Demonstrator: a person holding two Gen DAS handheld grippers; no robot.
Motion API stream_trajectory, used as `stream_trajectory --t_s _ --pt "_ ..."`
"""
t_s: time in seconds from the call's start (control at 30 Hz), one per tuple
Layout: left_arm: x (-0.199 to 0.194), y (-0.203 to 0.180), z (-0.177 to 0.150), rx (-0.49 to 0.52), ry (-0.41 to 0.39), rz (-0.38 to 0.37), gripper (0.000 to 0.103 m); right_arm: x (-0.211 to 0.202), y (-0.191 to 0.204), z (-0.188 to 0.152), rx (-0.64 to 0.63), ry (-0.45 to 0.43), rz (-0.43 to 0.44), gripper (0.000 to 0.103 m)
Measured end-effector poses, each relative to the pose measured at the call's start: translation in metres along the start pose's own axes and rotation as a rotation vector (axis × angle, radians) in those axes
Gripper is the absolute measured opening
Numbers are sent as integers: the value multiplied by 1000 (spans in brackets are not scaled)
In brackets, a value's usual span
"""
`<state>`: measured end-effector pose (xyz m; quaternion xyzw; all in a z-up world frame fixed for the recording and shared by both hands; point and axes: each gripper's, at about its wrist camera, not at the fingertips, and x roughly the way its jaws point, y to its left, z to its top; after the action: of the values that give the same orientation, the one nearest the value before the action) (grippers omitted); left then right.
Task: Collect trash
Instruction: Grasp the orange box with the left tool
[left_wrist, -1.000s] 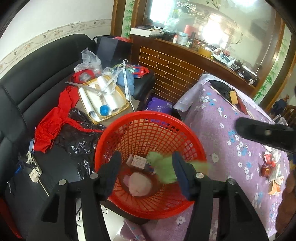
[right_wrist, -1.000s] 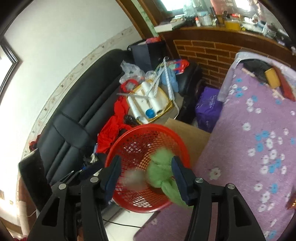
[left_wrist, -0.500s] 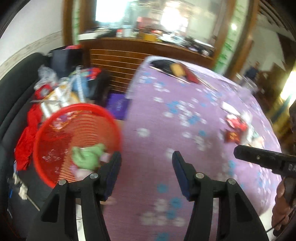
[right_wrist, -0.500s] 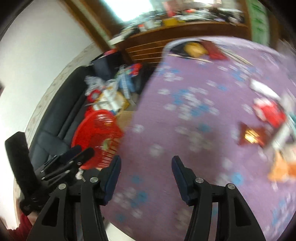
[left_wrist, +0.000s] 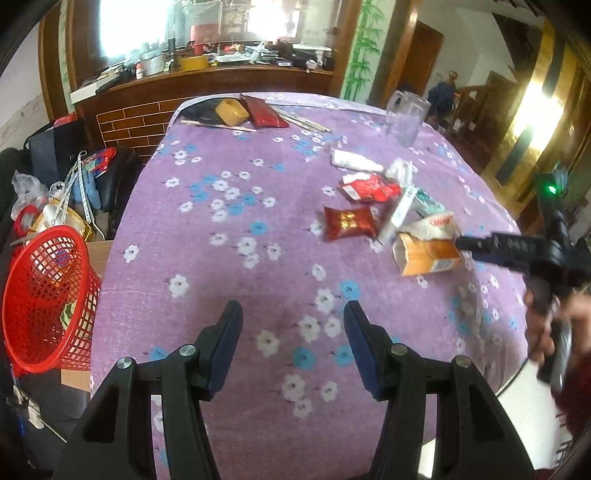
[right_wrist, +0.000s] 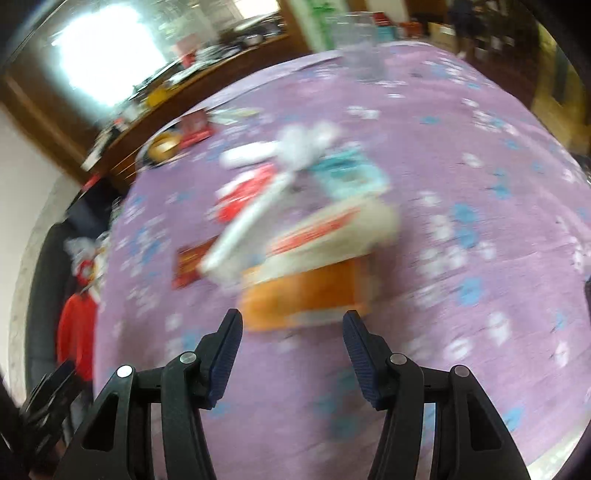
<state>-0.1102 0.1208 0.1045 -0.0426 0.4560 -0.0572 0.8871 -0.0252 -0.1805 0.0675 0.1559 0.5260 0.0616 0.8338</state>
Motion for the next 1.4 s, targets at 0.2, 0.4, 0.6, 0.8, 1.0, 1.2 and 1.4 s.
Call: stream_trajectory --t_s 0.2,0.4,0.6,0.8,1.0,1.2,1.4 --pt "0 -6 -7 -6 27 39 56 29 -14 13 8 29 57 54" --pt "3 -6 -7 -25 39 56 56 41 42 -22 -88 145 247 52" --pt "15 -12 5 -48 44 28 65 21 93 -60 -201 257 483 52" --pt "47 -36 24 -73 108 -48 69 -19 47 -31 -179 86 269 52" --pt "96 -59 44 -236 239 -120 71 -42 -3 -23 -68 37 203 52" --pt "137 -82 53 -328 304 -39 72 -64 -30 -25 -38 3 180 52" --pt "170 -99 63 -320 332 77 73 -78 -53 -30 -29 -10 164 52"
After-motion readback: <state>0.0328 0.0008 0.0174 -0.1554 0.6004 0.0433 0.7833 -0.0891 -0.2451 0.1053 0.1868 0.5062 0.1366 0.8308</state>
